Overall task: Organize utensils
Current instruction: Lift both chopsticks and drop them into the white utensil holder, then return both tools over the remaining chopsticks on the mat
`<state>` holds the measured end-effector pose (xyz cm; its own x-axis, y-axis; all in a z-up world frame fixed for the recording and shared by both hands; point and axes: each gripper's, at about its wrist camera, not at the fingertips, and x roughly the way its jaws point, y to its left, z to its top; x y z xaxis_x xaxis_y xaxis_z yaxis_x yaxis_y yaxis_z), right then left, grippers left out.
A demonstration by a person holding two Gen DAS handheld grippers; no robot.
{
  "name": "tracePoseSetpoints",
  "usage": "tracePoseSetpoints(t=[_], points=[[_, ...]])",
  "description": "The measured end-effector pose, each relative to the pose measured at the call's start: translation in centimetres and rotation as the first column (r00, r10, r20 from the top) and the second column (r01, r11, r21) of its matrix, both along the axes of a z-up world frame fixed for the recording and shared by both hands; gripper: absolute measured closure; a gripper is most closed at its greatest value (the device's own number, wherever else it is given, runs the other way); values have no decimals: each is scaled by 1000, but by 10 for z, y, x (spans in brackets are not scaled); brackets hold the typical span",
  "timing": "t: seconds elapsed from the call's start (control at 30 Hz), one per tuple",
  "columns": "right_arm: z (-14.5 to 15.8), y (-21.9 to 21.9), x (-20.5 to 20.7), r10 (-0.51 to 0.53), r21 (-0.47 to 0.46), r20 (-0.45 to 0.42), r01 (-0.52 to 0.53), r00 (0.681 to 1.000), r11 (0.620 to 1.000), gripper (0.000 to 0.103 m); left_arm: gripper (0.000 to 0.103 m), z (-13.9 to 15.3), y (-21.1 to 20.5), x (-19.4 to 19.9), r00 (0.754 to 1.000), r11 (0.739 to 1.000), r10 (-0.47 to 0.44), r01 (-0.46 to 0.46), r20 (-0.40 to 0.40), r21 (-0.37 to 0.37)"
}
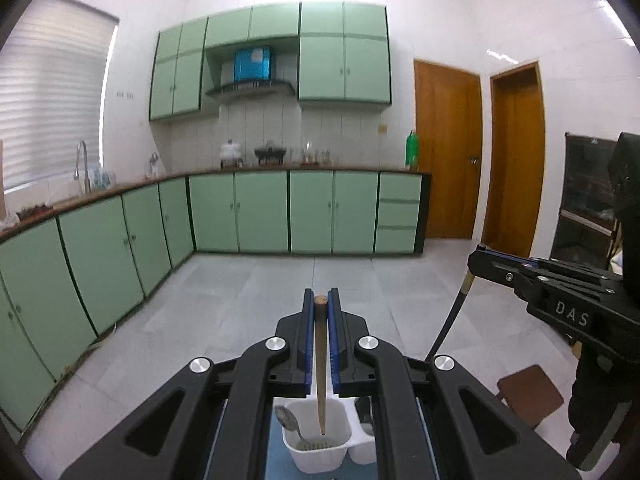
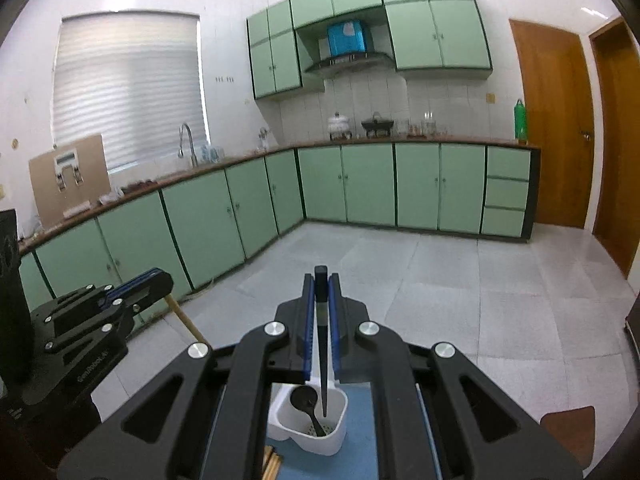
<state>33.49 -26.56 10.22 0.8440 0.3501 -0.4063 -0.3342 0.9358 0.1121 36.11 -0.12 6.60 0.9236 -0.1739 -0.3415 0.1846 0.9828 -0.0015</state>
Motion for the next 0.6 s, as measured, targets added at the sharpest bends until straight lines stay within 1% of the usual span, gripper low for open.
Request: tracePoseSetpoints(t=[0.1,0.2,0.23,0.27,0.3,0.33,0.37,0.4,0.5,0.6], points=[[-19,6,6,0,-13,-41,0,999,1000,96,96,-18,4,9,999,1000,-1,0,-48,-13],[-31,8,5,0,-23,-65,-2,998,1000,94,91,-27,8,8,997,1000,2,-3,-74,-16],[-32,7,2,-4,-22,-62,3,998,1000,90,88,-28,10,8,997,1000,3,-4,-77,-17],[-32,6,-3,-6,-16,-58,5,998,1000,82,87,-28,12,4,997,1000,3,-5,-80,-20],[-31,6,-7,-9,-10,-53,8,999,1000,78,83,-28,15,2,997,1000,3,-5,-81,-25],[-30,4,-12,-12,-5,-44,12,999,1000,72,79,-27,17,-3,997,1000,2,-5,-79,-30],[-28,2,-19,-15,-2,-34,15,999,1000,68,77,-24,20,-1,997,999,2,-5,-78,-32],[-25,0,-28,-18,3,-21,18,1000,1000,67,74,-23,21,-9,997,999,2,-5,-72,-32],[-22,-7,-53,-25,9,2,25,1000,1000,53,66,-21,24,-32,998,999,-3,1,-58,-33],[-25,-13,-84,-30,7,22,30,999,1000,43,58,-26,28,-64,999,999,-3,1,-48,-36]])
